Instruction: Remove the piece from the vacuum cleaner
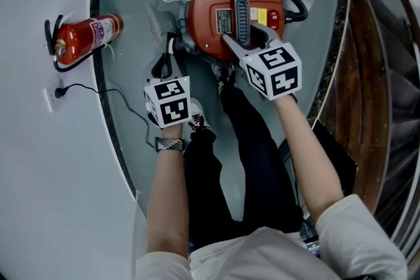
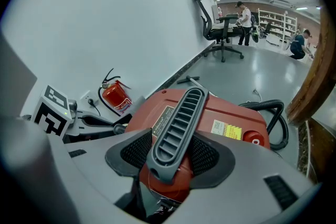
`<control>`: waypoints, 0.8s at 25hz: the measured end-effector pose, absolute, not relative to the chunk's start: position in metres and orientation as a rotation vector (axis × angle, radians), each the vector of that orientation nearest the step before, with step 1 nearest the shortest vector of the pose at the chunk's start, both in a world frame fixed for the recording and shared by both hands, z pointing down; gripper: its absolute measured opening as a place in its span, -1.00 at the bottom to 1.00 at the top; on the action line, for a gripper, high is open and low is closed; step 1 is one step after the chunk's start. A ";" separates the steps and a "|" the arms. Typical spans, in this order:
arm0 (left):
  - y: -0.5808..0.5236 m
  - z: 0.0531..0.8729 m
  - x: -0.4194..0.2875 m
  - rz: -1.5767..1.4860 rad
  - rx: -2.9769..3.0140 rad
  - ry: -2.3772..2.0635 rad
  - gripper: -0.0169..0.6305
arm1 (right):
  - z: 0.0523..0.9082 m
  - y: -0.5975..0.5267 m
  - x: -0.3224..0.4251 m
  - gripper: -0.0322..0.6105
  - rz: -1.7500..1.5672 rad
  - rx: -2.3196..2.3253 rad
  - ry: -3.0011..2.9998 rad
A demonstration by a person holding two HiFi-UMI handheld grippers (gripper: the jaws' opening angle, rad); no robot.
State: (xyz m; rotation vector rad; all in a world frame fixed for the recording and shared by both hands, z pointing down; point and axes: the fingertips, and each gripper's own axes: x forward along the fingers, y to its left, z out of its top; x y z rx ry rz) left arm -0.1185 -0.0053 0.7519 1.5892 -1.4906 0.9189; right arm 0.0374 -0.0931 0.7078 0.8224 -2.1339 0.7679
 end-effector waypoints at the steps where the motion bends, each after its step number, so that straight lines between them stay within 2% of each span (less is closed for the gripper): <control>1: -0.005 0.752 -0.119 0.915 1.588 -1.491 -0.83 | 0.708 -0.093 0.038 -0.24 0.767 0.823 -2.135; 20: -0.002 0.753 -0.129 0.876 1.576 -1.510 -0.83 | 0.707 -0.093 0.037 -0.23 0.764 0.826 -2.152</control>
